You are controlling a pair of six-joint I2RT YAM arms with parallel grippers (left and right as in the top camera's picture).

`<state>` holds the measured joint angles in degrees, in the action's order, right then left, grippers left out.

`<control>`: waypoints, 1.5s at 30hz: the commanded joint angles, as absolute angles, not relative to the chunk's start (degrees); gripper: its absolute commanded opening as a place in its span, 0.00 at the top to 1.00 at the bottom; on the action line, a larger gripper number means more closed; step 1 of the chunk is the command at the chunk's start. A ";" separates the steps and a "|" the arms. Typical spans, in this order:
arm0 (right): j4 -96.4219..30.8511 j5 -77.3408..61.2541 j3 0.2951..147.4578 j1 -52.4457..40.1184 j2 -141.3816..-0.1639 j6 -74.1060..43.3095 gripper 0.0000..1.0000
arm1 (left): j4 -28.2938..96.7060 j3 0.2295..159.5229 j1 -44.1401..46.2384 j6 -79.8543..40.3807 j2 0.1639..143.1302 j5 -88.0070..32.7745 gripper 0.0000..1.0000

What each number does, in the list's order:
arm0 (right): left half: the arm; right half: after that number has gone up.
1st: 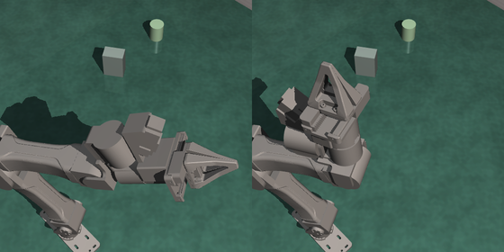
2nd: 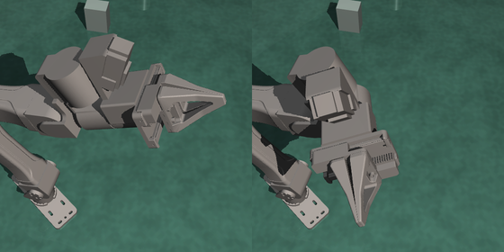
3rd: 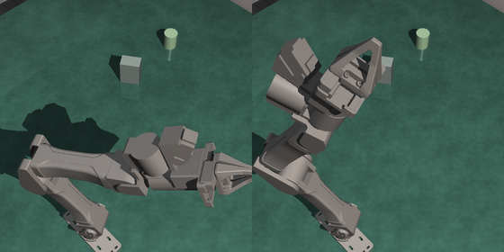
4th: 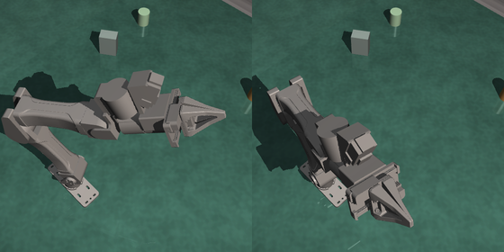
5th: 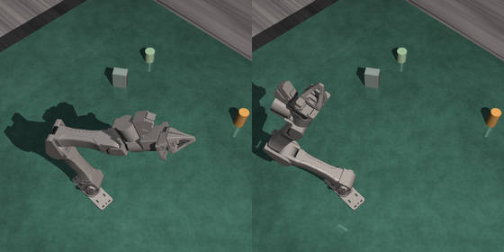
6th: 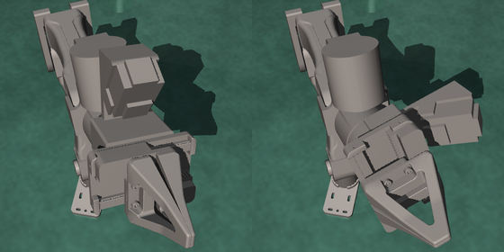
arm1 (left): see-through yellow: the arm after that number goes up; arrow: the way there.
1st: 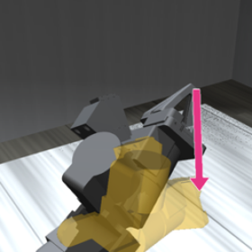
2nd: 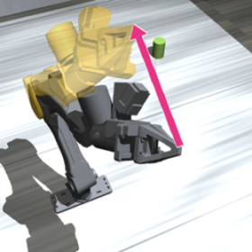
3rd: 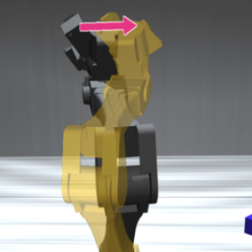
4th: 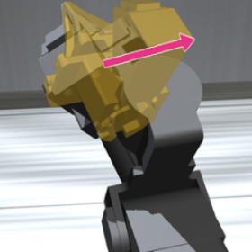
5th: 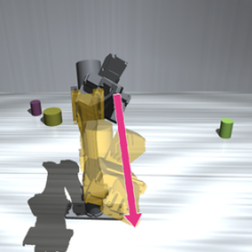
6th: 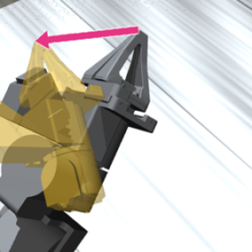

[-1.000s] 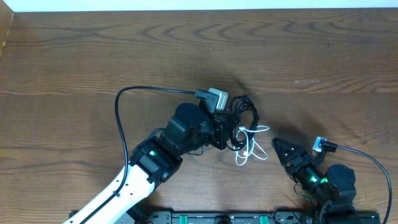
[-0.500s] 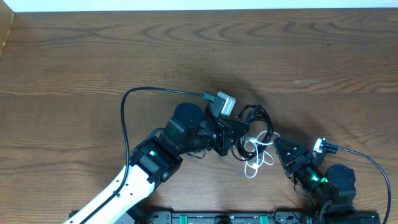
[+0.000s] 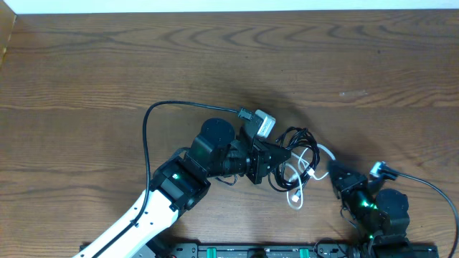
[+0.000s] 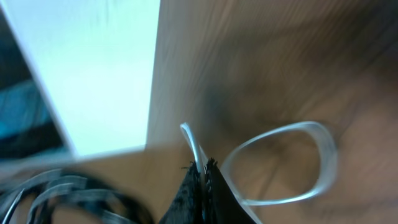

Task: Untangle cables
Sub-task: 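Pull the white cable rightward out of the black bundle with the right gripper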

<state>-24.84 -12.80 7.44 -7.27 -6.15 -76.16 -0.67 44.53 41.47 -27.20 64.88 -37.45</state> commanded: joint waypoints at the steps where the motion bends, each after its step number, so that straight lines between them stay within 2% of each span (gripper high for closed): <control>1: -26.11 9.82 7.49 -7.49 -6.07 -69.56 0.99 | -0.78 45.32 41.54 -25.50 64.73 -37.06 0.92; 3: -26.20 17.52 7.49 -7.49 -6.07 -65.34 0.99 | 1.78 45.32 41.54 -25.52 64.73 -32.82 0.92; 7: -26.20 19.44 7.49 -7.49 -6.07 -61.43 0.98 | 3.99 45.32 41.54 -26.17 64.73 -24.03 0.92; 11: -26.20 19.64 7.49 -7.49 -6.07 -60.55 0.91 | 3.84 45.32 41.54 -30.81 64.73 -19.79 0.92; 12: -26.22 19.40 7.49 -7.49 -6.07 -60.55 0.87 | 3.77 45.32 41.54 -30.81 64.73 -19.77 0.92; 13: -26.22 17.93 7.49 -7.49 -6.07 -60.58 0.67 | 3.77 45.32 41.54 -30.98 64.73 -18.87 0.92; 14: -26.20 16.69 7.49 -7.49 -6.07 -60.58 0.57 | 3.81 45.32 41.54 -31.53 64.73 -17.58 0.92; 15: -26.17 14.13 7.49 -7.49 -6.07 -60.58 0.29 | 3.79 45.32 41.54 -33.56 64.73 -15.14 0.92; 16: -26.13 11.64 7.49 -7.49 -6.07 -60.55 0.20 | 3.79 45.32 41.54 -35.40 64.73 -13.10 0.92; 17: -26.13 9.13 7.49 -7.49 -6.07 -60.55 0.16 | 3.79 45.32 41.54 -36.88 64.73 -11.68 0.92; 22: -25.08 -12.91 7.49 -7.51 -6.07 -60.55 0.19 | 3.75 45.32 41.56 -37.17 64.73 -12.49 0.92; 26: -24.67 -22.48 7.49 -7.51 -6.07 -60.82 0.21 | 1.06 45.32 41.56 -37.54 64.73 -16.78 0.92; 28: -24.69 -23.16 7.49 -7.51 -6.07 -60.86 0.26 | -1.58 45.32 41.56 -39.55 64.73 -19.79 0.92; 29: -25.08 -23.11 7.49 -7.51 -6.07 -60.84 0.33 | -3.88 45.32 41.56 -41.43 64.73 -21.98 0.92; 30: -25.39 -23.05 7.49 -7.51 -6.07 -60.84 0.36 | -4.97 45.32 41.56 -42.41 64.73 -22.74 0.92; 39: -26.17 -19.66 7.49 -7.49 -6.09 -61.10 0.46 | -8.99 45.32 41.56 -48.95 64.73 -29.32 0.92; 45: -26.17 -18.26 7.49 -7.49 -6.09 -62.72 0.47 | -13.37 45.32 41.56 -51.57 64.73 -32.51 0.92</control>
